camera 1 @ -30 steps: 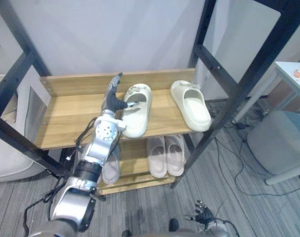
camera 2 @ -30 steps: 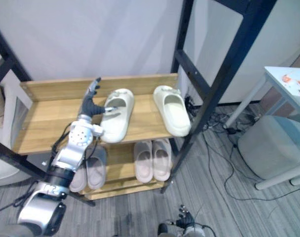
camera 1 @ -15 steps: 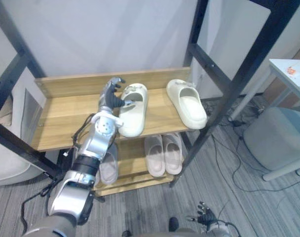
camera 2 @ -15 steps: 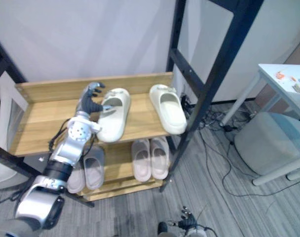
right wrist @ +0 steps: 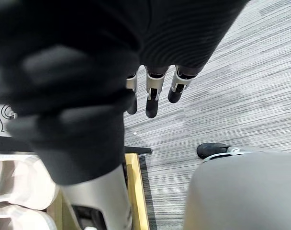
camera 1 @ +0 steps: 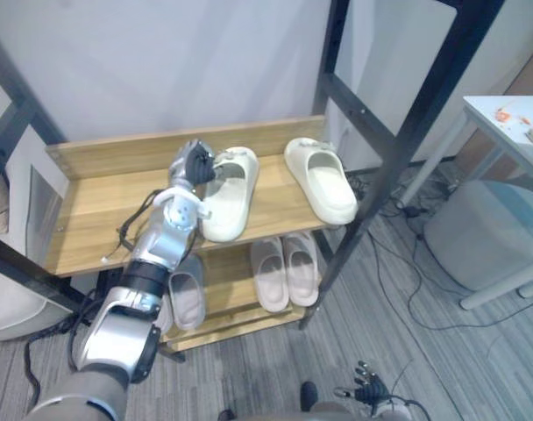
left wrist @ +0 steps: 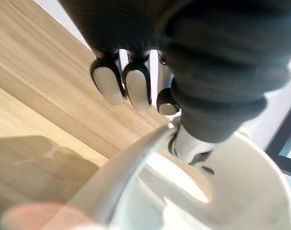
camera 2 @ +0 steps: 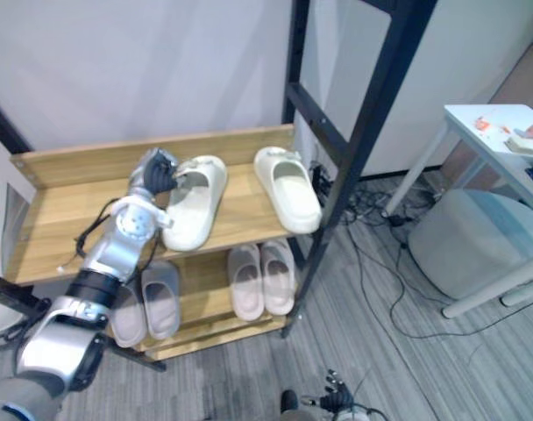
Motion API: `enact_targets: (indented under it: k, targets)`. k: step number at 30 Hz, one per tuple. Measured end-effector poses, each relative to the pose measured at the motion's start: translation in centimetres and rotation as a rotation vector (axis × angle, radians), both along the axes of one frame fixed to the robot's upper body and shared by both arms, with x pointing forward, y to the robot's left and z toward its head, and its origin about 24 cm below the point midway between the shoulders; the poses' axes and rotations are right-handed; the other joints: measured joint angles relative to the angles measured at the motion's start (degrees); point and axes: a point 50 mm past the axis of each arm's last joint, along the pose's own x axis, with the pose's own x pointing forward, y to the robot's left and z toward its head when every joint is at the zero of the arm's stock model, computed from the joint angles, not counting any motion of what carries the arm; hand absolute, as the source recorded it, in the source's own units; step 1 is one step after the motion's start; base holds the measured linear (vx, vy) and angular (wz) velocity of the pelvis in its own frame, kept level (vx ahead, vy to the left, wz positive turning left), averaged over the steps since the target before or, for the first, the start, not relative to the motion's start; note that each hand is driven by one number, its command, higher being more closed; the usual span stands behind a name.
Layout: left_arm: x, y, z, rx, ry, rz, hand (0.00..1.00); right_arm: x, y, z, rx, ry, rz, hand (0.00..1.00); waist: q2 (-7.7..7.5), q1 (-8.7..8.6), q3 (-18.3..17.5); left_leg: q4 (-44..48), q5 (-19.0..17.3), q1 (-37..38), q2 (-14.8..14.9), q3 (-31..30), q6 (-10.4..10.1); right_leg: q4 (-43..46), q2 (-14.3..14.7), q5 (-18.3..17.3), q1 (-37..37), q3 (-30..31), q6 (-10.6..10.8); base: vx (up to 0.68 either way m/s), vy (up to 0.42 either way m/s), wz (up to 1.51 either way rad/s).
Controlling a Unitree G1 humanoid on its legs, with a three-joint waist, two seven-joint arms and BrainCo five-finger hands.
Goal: Organize the slippers on the shoe rack
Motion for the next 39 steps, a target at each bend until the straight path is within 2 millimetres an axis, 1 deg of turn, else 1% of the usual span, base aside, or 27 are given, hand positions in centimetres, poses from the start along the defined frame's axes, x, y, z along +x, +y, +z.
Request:
enact_targets:
  k: [4, 10, 13, 15, 20, 21, 25, 27, 31, 32, 39]
  targets:
    - [0.0, -0.1, -0.1, -0.01, 0.008, -0.007, 1.0, -0.2, -0.1, 0.0, -0.001, 0.006, -0.001, 0.0, 0.13, -0.31, 0.0, 0.0, 0.0, 0.0, -0.1, -0.1, 0.1, 0.0, -0.1, 0.0, 0.1, 0.0, 0.0, -0.01, -0.003, 0.0]
    - [0.0, -0.9, -0.4, -0.056, 0.018, -0.024, 1.0, -0.3, -0.1, -0.1, -0.001, 0.01, -0.002, 0.0, 0.14, -0.33, 0.0, 0.0, 0.1, 0.3, -0.2, -0.5, 0.1, 0.0, -0.2, 0.1, 0.5, -0.4, 0.0, -0.01, -0.005, 0.02]
    - [0.1, -1.9, -0.5, -0.093, 0.025, -0.052, 1.0, -0.4, -0.1, -0.2, -0.001, 0.016, -0.003, 0.0, 0.14, -0.33, 0.0, 0.0, 0.1, 0.3, -0.4, -0.7, 0.2, 0.0, -0.4, 0.1, 0.6, -0.5, 0.0, 0.0, 0.0, 0.03]
    - [0.4, -3.0, -0.6, -0.101, 0.035, -0.075, 1.0, -0.5, -0.1, -0.3, -0.001, 0.024, -0.004, 0.0, 0.14, -0.34, 0.0, 0.0, 0.2, 0.3, -0.5, -0.8, 0.3, 0.0, -0.5, 0.1, 0.7, -0.7, 0.0, 0.0, 0.0, 0.0]
    - [0.6, -4.2, -0.2, -0.137, 0.037, -0.108, 1.0, -0.6, -0.2, -0.3, -0.003, 0.029, -0.005, 0.0, 0.17, -0.78, 0.0, 0.0, 0.3, 0.3, -0.6, -0.9, 0.4, 0.1, -0.6, -0.1, 0.7, -0.7, -0.1, 0.0, 0.0, 0.0]
    - [0.6, -4.8, -0.2, -0.147, 0.037, -0.125, 1.0, -0.7, -0.2, -0.3, -0.005, 0.034, -0.005, 0.0, 0.18, -0.8, 0.0, 0.0, 0.3, 0.3, -0.7, -0.9, 0.5, 0.1, -0.7, -0.1, 0.7, -0.7, -0.2, 0.0, 0.0, 0.0]
    - [0.5, -5.9, -0.4, -0.163, 0.045, -0.151, 1.0, -0.8, -0.3, -0.4, -0.006, 0.044, -0.006, 0.0, 0.18, -0.98, 0.0, -0.1, 0.4, 0.4, -0.9, -0.9, 0.6, 0.1, -0.9, -0.1, 0.7, -0.8, -0.2, 0.0, 0.0, 0.0]
    - [0.5, -6.3, -0.5, -0.164, 0.048, -0.161, 1.0, -0.8, -0.3, -0.4, -0.006, 0.044, -0.006, 0.0, 0.19, -1.16, 0.0, -0.1, 0.4, 0.4, -1.0, -0.9, 0.6, 0.1, -1.0, -0.1, 0.7, -0.8, -0.2, 0.0, 0.0, 0.0]
    - [0.7, -6.3, -0.7, -0.163, 0.06, -0.154, 1.0, -0.8, -0.3, -0.4, -0.006, 0.044, -0.007, 0.0, 0.19, -1.17, 0.0, -0.1, 0.4, 0.4, -1.1, -0.9, 0.7, 0.1, -1.1, -0.1, 0.7, -0.8, -0.2, 0.0, 0.0, 0.0]
    - [0.8, -6.2, -0.8, -0.161, 0.068, -0.148, 0.0, -0.8, -0.3, -0.4, -0.007, 0.044, -0.007, 0.0, 0.19, -1.18, 0.0, -0.1, 0.4, 0.4, -1.1, -0.9, 0.7, 0.1, -1.1, -0.1, 0.7, -0.8, -0.2, 0.0, 0.0, 0.0]
    - [1.1, -6.0, -0.8, -0.168, 0.084, -0.123, 0.0, -0.8, -0.3, -0.4, -0.006, 0.043, -0.009, 0.0, 0.2, -1.44, 0.0, -0.3, 0.4, 0.5, -1.1, -0.8, 0.7, 0.0, -1.1, -0.1, 0.7, -0.7, -0.2, 0.0, 0.0, 0.0]
